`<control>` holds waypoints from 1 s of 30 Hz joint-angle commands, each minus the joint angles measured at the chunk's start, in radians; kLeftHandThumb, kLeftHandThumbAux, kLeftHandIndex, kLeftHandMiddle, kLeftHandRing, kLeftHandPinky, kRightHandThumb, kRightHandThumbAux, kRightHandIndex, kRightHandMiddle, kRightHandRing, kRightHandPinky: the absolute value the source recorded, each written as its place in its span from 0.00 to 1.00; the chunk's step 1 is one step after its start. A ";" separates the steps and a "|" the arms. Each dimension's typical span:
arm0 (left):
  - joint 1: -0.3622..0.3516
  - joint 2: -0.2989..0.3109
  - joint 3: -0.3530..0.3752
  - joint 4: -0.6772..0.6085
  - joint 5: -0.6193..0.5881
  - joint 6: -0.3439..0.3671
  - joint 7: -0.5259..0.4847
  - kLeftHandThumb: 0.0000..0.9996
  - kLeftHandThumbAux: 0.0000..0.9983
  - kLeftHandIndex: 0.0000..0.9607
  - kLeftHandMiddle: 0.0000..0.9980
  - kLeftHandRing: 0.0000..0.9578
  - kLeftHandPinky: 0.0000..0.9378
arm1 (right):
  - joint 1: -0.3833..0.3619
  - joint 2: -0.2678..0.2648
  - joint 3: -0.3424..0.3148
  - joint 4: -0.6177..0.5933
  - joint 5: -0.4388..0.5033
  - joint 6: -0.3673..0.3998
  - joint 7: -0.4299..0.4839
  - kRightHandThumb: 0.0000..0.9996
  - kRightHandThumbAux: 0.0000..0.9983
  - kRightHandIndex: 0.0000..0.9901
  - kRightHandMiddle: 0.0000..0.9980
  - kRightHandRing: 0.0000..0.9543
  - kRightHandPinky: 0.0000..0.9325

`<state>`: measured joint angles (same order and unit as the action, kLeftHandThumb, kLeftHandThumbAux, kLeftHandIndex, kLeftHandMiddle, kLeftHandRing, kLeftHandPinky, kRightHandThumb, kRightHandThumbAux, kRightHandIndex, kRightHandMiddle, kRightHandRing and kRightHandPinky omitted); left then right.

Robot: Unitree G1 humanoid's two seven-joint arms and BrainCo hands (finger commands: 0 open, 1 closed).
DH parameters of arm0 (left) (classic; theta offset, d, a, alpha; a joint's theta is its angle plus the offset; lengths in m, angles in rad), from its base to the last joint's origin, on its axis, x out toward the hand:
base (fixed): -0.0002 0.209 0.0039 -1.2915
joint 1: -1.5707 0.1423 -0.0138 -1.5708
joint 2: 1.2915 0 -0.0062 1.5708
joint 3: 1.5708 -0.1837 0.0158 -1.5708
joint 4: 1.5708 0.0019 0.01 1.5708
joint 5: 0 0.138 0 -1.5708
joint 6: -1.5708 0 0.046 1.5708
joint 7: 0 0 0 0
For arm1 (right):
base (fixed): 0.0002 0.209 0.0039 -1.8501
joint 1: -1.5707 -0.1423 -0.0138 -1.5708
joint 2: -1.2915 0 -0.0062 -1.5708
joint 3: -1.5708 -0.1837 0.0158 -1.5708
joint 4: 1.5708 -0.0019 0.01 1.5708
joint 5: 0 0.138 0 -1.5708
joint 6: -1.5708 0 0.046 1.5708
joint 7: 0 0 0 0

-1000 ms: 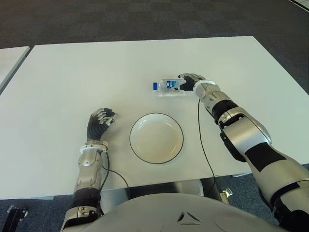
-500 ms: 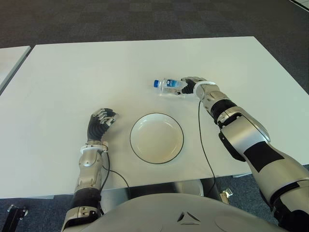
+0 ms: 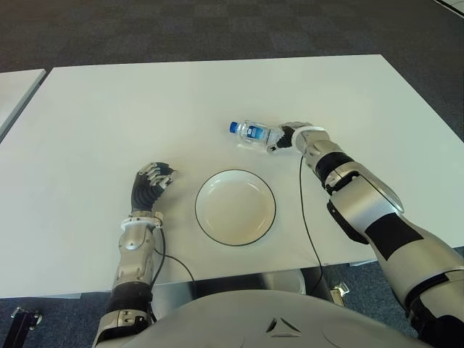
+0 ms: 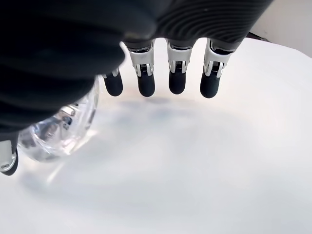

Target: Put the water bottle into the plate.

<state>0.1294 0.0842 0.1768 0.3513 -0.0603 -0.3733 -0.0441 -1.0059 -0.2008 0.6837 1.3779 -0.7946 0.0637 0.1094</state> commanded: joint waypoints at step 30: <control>0.012 -0.008 0.000 0.013 -0.011 0.020 0.000 0.70 0.71 0.45 0.47 0.49 0.51 | 0.050 0.038 0.030 0.015 -0.035 0.080 -0.095 0.62 0.53 0.07 0.10 0.12 0.21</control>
<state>0.1321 0.0836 0.1772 0.3476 -0.0643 -0.3728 -0.0441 -0.9956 -0.1723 0.7233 1.3796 -0.8372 0.1286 0.0188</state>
